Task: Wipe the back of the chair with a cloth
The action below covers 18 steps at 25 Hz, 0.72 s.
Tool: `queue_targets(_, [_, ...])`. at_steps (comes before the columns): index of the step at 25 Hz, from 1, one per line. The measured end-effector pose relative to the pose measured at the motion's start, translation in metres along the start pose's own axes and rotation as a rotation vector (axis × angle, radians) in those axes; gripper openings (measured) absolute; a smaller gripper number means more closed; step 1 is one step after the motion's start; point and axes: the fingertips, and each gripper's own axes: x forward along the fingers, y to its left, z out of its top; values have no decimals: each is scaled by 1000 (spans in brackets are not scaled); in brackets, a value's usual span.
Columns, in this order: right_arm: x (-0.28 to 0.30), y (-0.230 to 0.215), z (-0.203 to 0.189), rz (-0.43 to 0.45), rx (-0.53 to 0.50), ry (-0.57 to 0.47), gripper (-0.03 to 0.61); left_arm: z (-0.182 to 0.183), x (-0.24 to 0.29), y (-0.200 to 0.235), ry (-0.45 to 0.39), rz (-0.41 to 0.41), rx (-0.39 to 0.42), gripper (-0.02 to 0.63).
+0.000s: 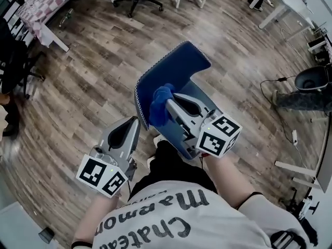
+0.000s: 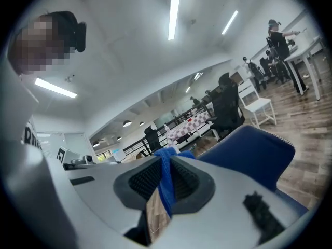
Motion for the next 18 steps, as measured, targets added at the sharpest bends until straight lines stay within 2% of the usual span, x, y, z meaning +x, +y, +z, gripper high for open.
queue_targets(5, [33, -39, -22, 57, 2, 59, 55, -18, 33, 24, -6, 21, -65, 5])
queue_targets(11, [62, -44, -38, 227, -47, 133, 55, -26, 56, 51, 6, 121, -74, 5])
queue_targets(13, [71, -45, -42, 273, -92, 160, 55, -33, 63, 60, 22, 148, -86, 5])
queue_targets(18, [84, -53, -64, 314, -129, 243, 55, -52, 84, 67, 88, 169, -129, 5])
